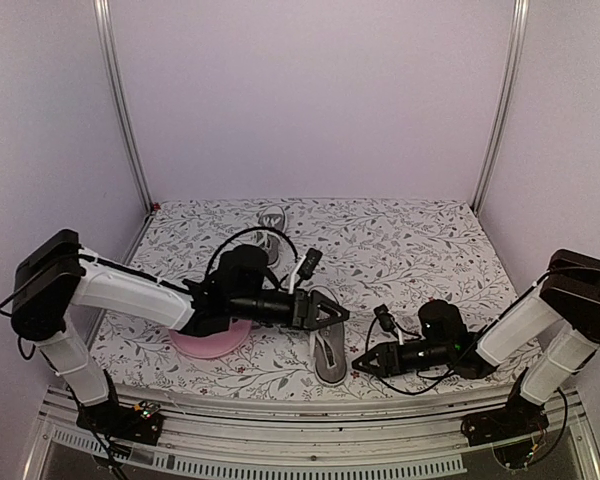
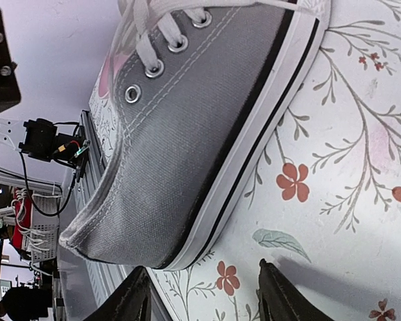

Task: Tie the shoes

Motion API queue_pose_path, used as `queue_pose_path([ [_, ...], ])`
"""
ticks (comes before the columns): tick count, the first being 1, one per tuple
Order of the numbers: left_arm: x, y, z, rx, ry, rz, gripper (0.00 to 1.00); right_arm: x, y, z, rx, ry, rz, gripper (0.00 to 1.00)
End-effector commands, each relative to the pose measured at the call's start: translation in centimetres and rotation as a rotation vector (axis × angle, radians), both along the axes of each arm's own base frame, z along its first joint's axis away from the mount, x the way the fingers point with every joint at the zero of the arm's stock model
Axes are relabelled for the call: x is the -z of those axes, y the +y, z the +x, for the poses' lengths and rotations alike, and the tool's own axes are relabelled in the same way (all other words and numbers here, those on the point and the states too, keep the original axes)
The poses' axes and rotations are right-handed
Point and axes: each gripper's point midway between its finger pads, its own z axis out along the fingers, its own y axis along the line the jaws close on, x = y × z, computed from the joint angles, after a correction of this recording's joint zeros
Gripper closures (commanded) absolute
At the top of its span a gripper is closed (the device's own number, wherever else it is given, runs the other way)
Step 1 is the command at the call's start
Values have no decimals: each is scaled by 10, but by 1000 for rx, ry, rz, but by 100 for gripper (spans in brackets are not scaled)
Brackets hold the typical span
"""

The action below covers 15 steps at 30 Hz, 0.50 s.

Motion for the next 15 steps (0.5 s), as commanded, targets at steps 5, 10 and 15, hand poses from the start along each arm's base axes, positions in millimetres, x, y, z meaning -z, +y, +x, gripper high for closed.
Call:
queue_pose_path([
  [5, 30, 70, -15, -143, -352, 132, 57, 5, -8, 2, 45, -4, -32, 44],
  [10, 72, 76, -18, -108, -353, 225, 64, 4, -7, 4, 55, -1, -32, 44],
  [15, 96, 67, -17, -88, -315, 242, 64, 6, 0, 2, 20, 17, -26, 44],
])
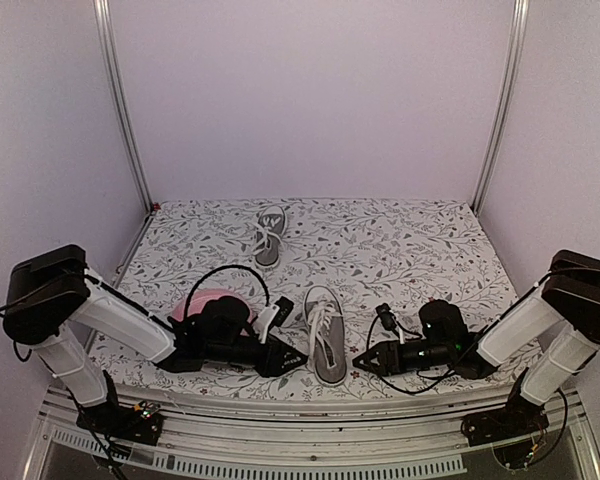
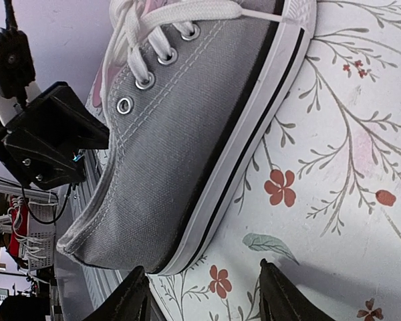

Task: Tie the shoes

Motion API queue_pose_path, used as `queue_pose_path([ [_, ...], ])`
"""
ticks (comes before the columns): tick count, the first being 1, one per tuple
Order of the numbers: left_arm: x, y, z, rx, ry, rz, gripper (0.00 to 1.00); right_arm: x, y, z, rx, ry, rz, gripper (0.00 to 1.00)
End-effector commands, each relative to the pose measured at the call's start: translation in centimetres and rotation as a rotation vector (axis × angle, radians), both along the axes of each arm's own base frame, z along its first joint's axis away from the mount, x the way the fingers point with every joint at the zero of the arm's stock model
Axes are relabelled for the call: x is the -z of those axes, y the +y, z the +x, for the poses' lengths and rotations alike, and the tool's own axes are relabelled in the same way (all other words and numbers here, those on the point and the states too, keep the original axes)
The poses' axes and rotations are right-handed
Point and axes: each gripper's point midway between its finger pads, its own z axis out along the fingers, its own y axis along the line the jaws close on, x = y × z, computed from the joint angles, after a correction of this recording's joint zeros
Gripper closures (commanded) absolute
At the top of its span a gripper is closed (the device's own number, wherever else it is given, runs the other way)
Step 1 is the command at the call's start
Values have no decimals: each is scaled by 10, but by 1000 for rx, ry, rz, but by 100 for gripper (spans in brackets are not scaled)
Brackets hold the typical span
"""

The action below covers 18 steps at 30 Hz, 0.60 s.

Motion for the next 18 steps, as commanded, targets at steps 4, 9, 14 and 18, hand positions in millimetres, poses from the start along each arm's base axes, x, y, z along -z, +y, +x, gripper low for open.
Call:
queue_pose_path([
  [4, 1, -21, 7, 26, -45, -40, 66, 9, 7, -4, -35, 36, -15, 50],
  [9, 9, -25, 15, 13, -41, -29, 67, 10, 9, -4, -47, 42, -16, 51],
  [14, 13, -27, 21, 11, -40, -31, 71, 10, 8, -5, -46, 44, -15, 51],
  [18, 15, -29, 22, 13, -33, -31, 80, 14, 11, -8, -70, 56, -13, 53],
])
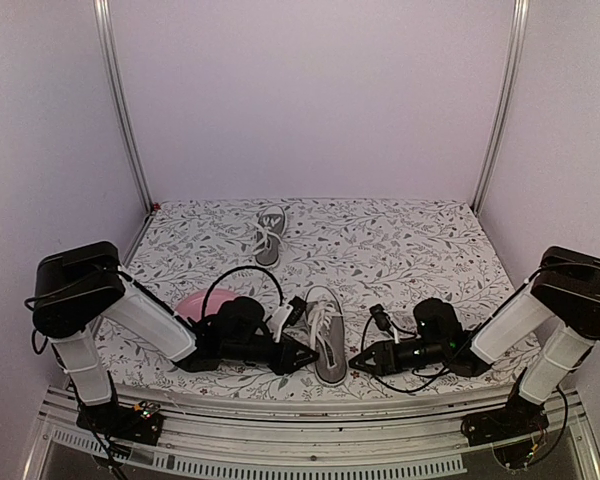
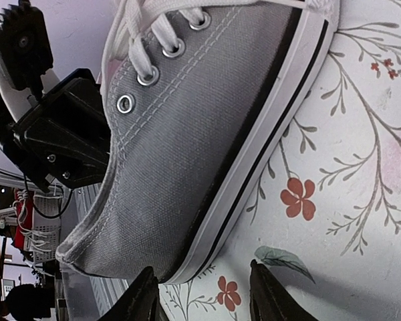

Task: Tie the shoes

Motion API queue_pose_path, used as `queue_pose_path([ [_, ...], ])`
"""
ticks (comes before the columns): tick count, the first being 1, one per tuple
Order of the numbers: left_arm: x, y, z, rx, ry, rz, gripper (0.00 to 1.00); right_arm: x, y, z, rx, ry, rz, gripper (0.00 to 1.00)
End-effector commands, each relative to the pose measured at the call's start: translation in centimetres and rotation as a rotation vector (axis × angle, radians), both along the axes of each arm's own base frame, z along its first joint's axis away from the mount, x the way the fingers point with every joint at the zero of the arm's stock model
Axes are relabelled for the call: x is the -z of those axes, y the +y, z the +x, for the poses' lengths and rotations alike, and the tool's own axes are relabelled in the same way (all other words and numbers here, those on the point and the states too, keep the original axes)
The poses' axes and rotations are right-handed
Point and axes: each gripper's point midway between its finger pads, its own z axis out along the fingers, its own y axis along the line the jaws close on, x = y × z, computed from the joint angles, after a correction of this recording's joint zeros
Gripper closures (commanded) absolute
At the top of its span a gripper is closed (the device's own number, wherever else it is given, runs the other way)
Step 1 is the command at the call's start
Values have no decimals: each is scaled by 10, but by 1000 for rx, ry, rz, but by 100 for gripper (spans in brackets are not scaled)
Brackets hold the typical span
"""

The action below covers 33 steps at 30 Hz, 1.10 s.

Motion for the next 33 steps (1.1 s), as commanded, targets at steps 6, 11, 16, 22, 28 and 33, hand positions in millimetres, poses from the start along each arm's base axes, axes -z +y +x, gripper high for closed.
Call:
queue_pose_path([
  [6, -20, -7, 7, 7, -6, -81, 100, 15, 13, -10, -94, 53, -3, 68],
  [11, -34, -9, 2, 42, 83, -115, 100, 18, 22, -13, -145, 73, 8, 76],
  [16, -50, -8, -11, 95, 207, -127, 100, 17, 30, -16, -183, 70, 17, 78],
  [22, -57, -4, -16, 108, 412, -131, 100, 18, 39, -20, -219, 67, 10, 79],
  [28, -54, -11, -21, 91, 582, -166, 100, 19, 42, -22, -231, 62, -2, 79],
  [33, -67, -18, -15, 64, 635, -255, 100, 19, 46, -24, -245, 56, -7, 79],
])
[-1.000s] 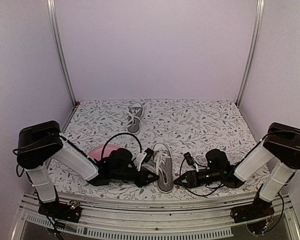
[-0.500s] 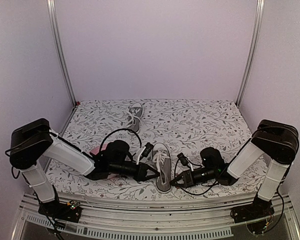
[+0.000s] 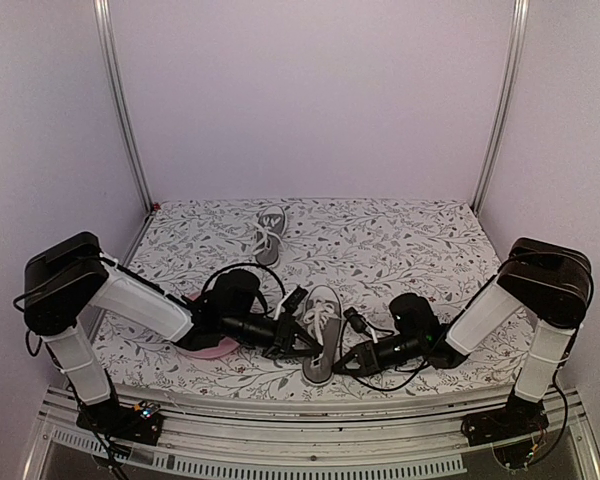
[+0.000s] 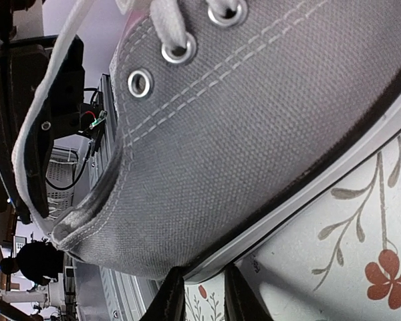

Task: Tie the shoes

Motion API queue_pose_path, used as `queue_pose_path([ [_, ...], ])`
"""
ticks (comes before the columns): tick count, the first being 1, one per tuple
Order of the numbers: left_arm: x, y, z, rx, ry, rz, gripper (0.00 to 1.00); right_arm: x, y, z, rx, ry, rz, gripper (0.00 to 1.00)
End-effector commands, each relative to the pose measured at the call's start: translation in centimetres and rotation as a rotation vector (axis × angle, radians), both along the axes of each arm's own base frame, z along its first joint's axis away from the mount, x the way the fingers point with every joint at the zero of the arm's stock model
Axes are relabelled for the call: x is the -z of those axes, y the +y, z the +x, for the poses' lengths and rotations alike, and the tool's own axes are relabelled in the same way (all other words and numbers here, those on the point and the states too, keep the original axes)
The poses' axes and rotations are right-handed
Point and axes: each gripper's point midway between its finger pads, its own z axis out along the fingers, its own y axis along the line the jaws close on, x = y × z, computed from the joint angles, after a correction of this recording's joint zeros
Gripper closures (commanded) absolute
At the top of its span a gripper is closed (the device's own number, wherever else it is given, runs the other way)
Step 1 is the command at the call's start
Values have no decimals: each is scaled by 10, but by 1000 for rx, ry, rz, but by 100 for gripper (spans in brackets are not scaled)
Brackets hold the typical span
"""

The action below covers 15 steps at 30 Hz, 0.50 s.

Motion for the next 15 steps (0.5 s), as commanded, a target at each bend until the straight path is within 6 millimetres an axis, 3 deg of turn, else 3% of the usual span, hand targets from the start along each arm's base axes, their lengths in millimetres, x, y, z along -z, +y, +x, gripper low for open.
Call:
queue_pose_path([
  [1, -20, -10, 4, -22, 86, -97, 100, 13, 5, -13, -50, 6, -46, 79],
  [9, -34, -17, 8, -43, 122, -150, 100, 13, 9, -15, -64, 1, -50, 79],
  [15, -6, -12, 5, -46, 96, -12, 100, 13, 9, -14, -60, -3, -53, 78],
])
